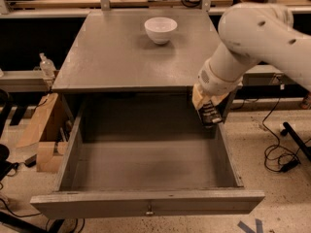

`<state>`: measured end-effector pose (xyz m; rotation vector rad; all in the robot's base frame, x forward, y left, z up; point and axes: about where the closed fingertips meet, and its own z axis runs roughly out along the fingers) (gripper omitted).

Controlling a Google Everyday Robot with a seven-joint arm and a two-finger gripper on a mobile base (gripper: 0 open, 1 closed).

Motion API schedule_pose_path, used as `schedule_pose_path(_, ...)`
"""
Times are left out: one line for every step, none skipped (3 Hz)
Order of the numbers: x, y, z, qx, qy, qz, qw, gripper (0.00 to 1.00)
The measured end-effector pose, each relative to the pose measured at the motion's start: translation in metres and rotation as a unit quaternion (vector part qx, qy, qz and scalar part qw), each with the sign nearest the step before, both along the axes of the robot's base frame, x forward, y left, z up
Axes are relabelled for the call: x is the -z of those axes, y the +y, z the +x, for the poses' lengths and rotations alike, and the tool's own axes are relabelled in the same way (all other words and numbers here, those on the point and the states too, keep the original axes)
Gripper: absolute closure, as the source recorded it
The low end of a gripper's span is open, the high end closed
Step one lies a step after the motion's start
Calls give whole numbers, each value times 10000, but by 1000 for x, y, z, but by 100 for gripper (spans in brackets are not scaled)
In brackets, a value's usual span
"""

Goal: Pick rxbar chocolate from top drawer and place on counter

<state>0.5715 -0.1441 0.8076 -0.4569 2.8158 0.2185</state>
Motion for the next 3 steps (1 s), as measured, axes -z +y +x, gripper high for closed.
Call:
schedule_pose_path(-70,6,11,-211,-288,-237,9991,100)
schedule_pose_path(-141,50,44,-956,-841,-105,9918,100)
schedule_pose_path(-169,102,77,-1620,-1240,122,9789,100)
